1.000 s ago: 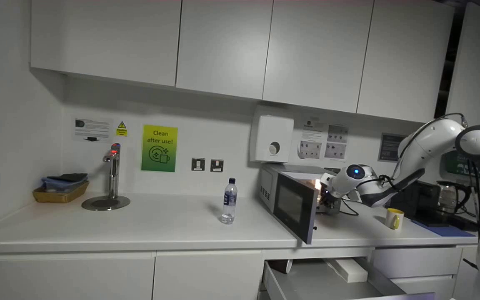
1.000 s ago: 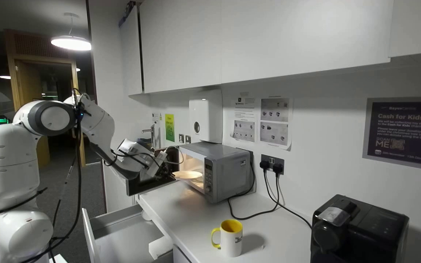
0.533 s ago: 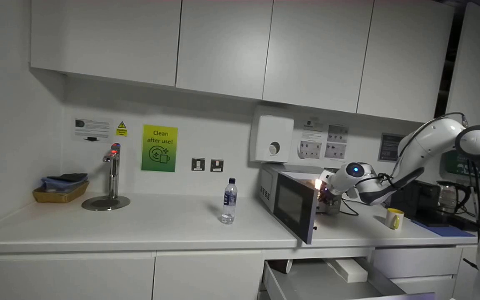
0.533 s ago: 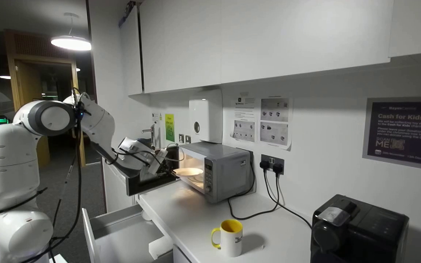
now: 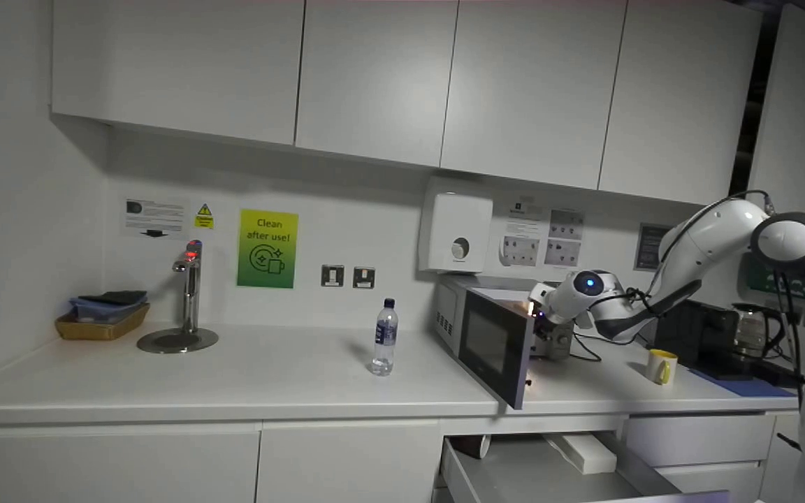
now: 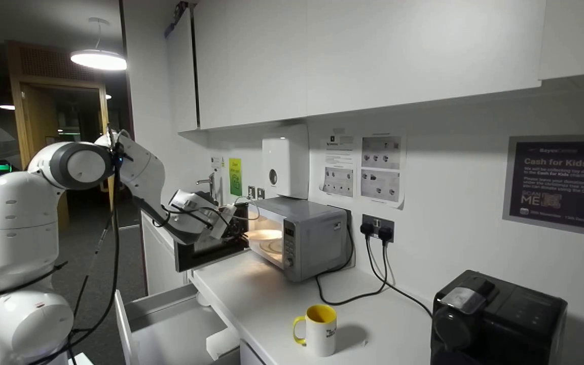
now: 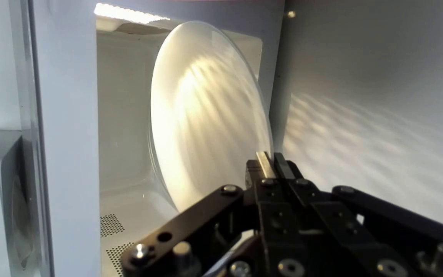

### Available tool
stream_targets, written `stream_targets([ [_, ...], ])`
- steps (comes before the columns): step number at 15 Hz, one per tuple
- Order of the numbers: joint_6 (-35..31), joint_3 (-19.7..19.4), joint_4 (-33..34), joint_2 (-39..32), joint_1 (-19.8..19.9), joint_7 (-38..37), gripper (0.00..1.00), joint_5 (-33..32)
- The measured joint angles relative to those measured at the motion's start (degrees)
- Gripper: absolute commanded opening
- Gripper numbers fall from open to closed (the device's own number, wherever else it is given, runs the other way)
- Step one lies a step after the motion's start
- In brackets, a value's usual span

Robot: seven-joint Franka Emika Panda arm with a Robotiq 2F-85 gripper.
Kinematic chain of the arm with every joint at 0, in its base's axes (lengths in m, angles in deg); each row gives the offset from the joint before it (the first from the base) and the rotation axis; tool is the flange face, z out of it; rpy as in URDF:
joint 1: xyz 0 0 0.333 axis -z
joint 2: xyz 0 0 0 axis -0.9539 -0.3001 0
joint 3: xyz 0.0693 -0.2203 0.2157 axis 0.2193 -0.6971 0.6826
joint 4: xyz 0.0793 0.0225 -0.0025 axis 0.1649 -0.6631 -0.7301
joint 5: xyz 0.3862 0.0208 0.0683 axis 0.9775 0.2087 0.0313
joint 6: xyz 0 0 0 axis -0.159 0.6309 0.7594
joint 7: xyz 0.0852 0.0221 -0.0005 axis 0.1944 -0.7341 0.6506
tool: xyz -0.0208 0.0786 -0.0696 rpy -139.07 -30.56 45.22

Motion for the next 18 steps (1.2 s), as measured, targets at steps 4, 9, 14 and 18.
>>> stream_targets([
  [4, 0.00, -0.05, 2.27, -2.40, 0.02, -0.13, 0.01, -0.97],
  [9, 0.00, -0.25, 4.90, -4.70, 0.08, -1.42, 0.01, -3.12],
  [14, 0.00, -0.63, 7.10, -6.68, 0.17, -5.77, 0.01, -6.55],
  [18, 0.00, -0.94, 8.63, -8.49, 0.37, -9.49, 0.01, -9.54],
])
